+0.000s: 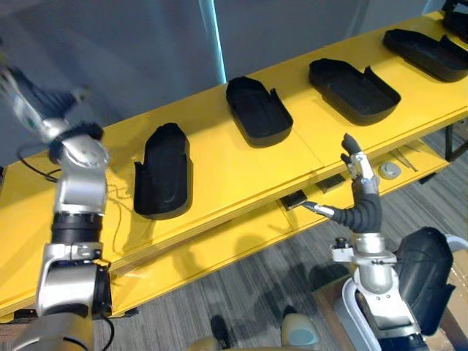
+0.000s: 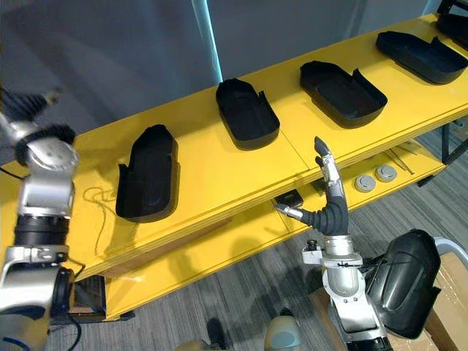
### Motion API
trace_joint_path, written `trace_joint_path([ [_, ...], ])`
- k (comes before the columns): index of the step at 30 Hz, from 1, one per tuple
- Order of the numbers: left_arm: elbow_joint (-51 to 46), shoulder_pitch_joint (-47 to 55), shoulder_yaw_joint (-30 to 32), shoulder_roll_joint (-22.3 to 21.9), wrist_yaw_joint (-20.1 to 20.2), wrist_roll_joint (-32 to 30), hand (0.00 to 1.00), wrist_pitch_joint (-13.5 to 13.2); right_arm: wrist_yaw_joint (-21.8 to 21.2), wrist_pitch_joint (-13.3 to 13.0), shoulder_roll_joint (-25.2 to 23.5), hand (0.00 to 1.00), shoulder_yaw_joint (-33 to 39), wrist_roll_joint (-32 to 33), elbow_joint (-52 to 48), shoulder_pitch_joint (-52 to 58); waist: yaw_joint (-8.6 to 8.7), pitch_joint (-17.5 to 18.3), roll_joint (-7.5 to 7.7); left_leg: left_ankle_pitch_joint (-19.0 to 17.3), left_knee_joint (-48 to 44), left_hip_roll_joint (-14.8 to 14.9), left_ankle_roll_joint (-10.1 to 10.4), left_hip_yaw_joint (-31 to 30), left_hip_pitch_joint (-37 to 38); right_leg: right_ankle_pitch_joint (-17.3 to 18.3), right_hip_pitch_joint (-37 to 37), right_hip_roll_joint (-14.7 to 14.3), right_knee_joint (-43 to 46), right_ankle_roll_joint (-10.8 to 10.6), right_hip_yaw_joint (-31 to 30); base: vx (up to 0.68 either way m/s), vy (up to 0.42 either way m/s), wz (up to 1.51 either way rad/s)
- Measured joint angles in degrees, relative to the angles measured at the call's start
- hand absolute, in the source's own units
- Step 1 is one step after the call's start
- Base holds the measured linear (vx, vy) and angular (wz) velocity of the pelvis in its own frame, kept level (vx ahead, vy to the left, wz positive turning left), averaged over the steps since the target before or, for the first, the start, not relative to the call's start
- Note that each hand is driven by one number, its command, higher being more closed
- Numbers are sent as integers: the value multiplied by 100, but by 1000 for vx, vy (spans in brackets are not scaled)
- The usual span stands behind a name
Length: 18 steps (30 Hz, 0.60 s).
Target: Walk over and take plastic housings, then place them on the shelf
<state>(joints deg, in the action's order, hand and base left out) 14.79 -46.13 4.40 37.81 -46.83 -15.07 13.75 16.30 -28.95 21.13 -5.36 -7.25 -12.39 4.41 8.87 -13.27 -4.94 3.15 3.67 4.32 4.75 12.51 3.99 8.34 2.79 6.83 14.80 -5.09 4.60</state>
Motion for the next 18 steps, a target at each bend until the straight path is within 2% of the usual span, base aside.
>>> trace_joint_path([
  [3, -21, -54, -19, 60, -217, 113, 0, -337, 11, 0, 46, 0, -16, 92, 41, 77, -10, 78, -113, -19, 34, -20, -21, 28, -5, -44, -7, 9, -117, -32, -3, 0, 0, 0],
  [4, -26, -52, -9, 60, -261, 259, 0, -528, 7, 1, 46, 0, -15, 152, 59, 130, -10, 102, -149, -18, 49, -22, -22, 35, -4, -96, -36, 5, -187, -33, -4, 0, 0, 0],
  [6, -116, -6, 3, 53, -310, 513, 0, -736, -7, 1, 46, 0, -14, 212, 59, 184, -7, 125, -165, -17, 53, -21, -23, 37, 0, -160, -91, -6, -265, -41, 0, 0, 0, 0],
  [10, -1433, 1068, 634, -408, -305, 1229, 0, -1417, -178, 14, -25, 0, -28, 250, 56, 232, 16, 237, -174, -16, 75, -36, -26, 10, -3, -167, -116, 6, -299, -50, 13, 19, 0, 4],
  [12, -2284, 2151, 910, -1098, -159, 1638, 0, -1848, -320, 60, -173, 0, -50, 269, 17, 397, -20, 402, -166, -16, 75, -28, -25, -152, 13, -167, -302, 10, -428, -50, 199, 52, -19, 34],
  [13, -2532, 2476, 918, -1284, -97, 1764, 0, -1957, -372, 75, -222, 0, -61, 317, 7, 445, -62, 448, -159, -16, 75, -22, -25, -212, 11, -167, -330, 7, -449, -50, 247, 51, -27, 47],
  [14, -3061, 3182, 935, -1691, 101, 2003, 0, -2180, -481, 167, -311, 0, -147, 506, -40, 468, -105, 494, -120, -16, 74, -17, -25, -310, 14, -167, -429, 7, -504, -50, 350, 40, -17, 37],
  [15, -3568, 3858, 872, -2103, 281, 2182, 0, -2370, -577, 270, -413, 0, -202, 651, -92, 484, -217, 520, -80, -17, 68, -12, -24, -390, 16, -168, -506, 10, -568, -49, 436, 26, -14, 40],
  [16, -3775, 4182, 843, -2289, 393, 2210, 0, -2469, -635, 314, -471, 0, -225, 676, -111, 499, -253, 535, -54, -16, 65, -12, -24, -434, 8, -167, -543, 14, -589, -49, 496, 3, -5, 36],
  [18, -4405, 5348, 755, -2811, 995, 2626, 0, -2907, -762, 489, -671, 0, -280, 752, -223, 658, -498, 582, 29, -18, 38, -25, -22, -630, 2, -167, -704, 25, -690, -49, 700, -17, -6, 41],
])
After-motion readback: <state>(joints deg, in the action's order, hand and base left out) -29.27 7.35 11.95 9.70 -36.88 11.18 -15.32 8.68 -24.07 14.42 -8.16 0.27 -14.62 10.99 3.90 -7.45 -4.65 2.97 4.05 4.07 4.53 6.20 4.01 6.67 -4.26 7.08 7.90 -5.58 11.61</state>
